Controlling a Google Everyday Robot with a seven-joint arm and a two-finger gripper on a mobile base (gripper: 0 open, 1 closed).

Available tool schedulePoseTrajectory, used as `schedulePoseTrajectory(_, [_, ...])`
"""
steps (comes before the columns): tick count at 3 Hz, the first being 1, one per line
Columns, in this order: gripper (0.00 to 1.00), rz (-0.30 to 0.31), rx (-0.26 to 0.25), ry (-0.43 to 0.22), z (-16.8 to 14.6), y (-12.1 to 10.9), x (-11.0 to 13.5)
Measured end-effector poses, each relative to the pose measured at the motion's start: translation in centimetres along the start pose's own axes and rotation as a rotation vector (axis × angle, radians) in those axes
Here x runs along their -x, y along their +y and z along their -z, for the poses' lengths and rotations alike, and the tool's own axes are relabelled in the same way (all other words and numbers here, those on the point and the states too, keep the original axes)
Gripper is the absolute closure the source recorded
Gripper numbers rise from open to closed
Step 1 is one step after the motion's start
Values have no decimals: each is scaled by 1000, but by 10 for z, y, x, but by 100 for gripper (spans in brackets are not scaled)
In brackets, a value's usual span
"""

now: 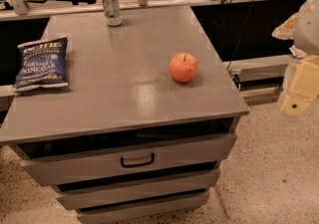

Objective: Move apple near 7up can

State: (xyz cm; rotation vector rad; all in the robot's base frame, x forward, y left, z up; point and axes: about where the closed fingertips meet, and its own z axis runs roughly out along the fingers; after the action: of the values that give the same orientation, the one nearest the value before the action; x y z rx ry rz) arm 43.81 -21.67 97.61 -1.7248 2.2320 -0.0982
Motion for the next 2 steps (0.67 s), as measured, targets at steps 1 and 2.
schedulePoseTrajectory(1, [0, -1, -10, -12, 0, -2, 2])
schedulePoseTrajectory(2, [0, -30, -20, -72, -23, -15, 9])
